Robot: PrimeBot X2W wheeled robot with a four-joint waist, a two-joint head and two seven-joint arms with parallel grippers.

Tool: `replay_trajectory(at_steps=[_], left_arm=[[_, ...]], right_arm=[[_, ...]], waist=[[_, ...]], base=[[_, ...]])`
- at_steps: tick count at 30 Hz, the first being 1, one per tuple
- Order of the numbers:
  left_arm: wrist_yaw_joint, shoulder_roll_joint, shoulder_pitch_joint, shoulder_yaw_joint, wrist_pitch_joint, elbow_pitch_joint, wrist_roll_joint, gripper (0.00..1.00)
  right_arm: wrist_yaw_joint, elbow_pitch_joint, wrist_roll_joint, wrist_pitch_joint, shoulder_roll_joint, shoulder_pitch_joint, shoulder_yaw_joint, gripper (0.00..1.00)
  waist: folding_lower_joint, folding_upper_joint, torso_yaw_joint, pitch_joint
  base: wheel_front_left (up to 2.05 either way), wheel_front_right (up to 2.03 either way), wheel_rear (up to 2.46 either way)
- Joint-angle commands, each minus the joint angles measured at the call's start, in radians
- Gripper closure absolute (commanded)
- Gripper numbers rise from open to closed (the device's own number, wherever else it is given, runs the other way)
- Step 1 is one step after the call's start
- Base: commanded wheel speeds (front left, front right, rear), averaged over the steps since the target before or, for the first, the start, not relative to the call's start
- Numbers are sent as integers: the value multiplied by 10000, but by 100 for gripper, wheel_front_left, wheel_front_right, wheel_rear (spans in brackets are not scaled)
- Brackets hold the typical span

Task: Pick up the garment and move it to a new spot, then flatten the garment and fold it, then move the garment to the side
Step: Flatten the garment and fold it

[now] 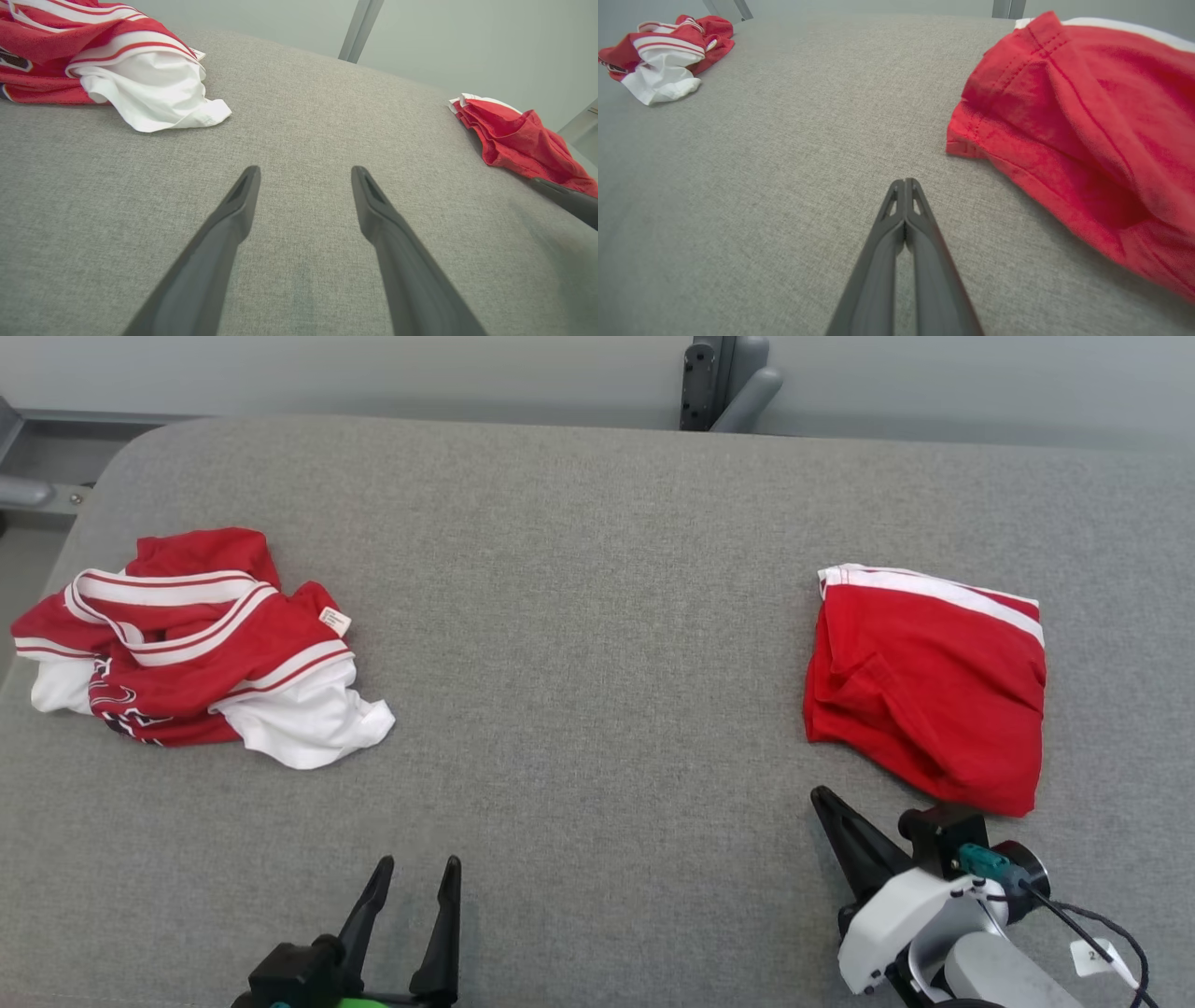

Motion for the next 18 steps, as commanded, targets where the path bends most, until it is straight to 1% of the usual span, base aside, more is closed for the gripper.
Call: replay_trajectory(at_steps=[1, 4, 5, 6, 7, 8, 13, 17, 18], left_arm=[[7, 8, 351, 146, -2, 20, -80, 0], [20, -31, 648, 347, -2, -23, -88, 0], [42, -36, 763, 396, -2, -46, -80, 0], [49, -39, 851, 431, -2, -68, -53, 0], [61, -42, 922, 442, -2, -122, -53, 0], [63, -45, 966, 449, -2, -157, -67, 0], [93, -43, 1232, 631, -2, -355, 223, 0], [75, -43, 1383, 936, -2, -518, 632, 0], [75, -43, 1383, 936, -2, -518, 632, 0]], right_arm=[[-4, -357, 114, -13, -116, 496, 72, 100], [-4, -1188, -141, -14, -191, 1194, -238, 100], [-4, -1510, -316, -14, -166, 1451, -476, 94], [-4, -1829, -512, -14, -125, 1743, -686, 60], [-4, -2137, -747, -14, -67, 2041, -932, 6], [-4, -2430, -943, -14, 16, 2319, -1246, 0], [-4, -3467, -1883, -14, 485, 3613, -2802, 0], [-4, -4023, -2335, -14, 854, 4374, -3950, 0], [-4, -4023, -2335, -14, 854, 4374, -3950, 0]], waist=[[0, 0, 18, -543], [0, 0, -12, -960], [0, 0, -36, -1080], [0, 0, -53, -1192], [0, 0, -67, -1254], [0, 0, -81, -1314], [0, 0, -162, -1612], [0, 0, -285, -1786], [0, 0, -285, -1786]], base=[[0, 0, 0], [0, 0, 0], [0, 0, 0], [0, 0, 0], [0, 0, 0], [0, 0, 0], [0, 0, 0], [0, 0, 0], [0, 0, 0]])
